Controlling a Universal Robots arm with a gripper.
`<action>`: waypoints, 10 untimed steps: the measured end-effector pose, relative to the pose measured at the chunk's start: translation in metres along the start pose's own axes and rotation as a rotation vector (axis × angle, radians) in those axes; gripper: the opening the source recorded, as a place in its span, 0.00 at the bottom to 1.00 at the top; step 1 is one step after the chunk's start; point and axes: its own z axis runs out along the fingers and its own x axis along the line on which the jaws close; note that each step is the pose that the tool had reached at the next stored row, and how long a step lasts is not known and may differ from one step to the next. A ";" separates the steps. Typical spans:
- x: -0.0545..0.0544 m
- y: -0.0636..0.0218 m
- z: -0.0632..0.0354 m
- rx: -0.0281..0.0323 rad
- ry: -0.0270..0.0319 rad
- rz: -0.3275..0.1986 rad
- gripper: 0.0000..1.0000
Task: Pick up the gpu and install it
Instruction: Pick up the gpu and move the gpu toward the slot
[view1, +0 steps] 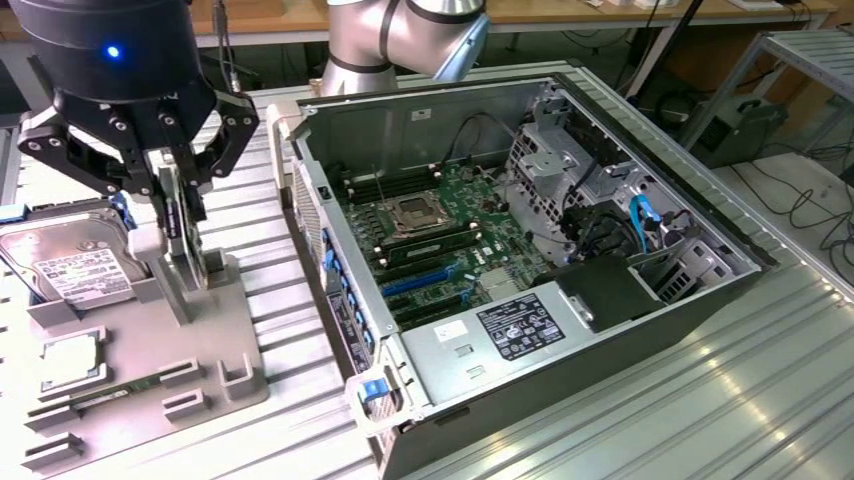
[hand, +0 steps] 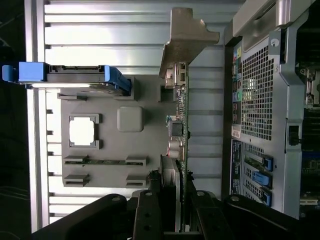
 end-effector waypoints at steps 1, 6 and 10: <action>0.000 0.0000 -0.0024 0.0000 0.0000 0.000 0.27; 0.000 0.0002 -0.0121 0.0000 0.0000 0.000 0.27; 0.000 0.0004 -0.0192 -0.0002 0.0000 0.000 0.27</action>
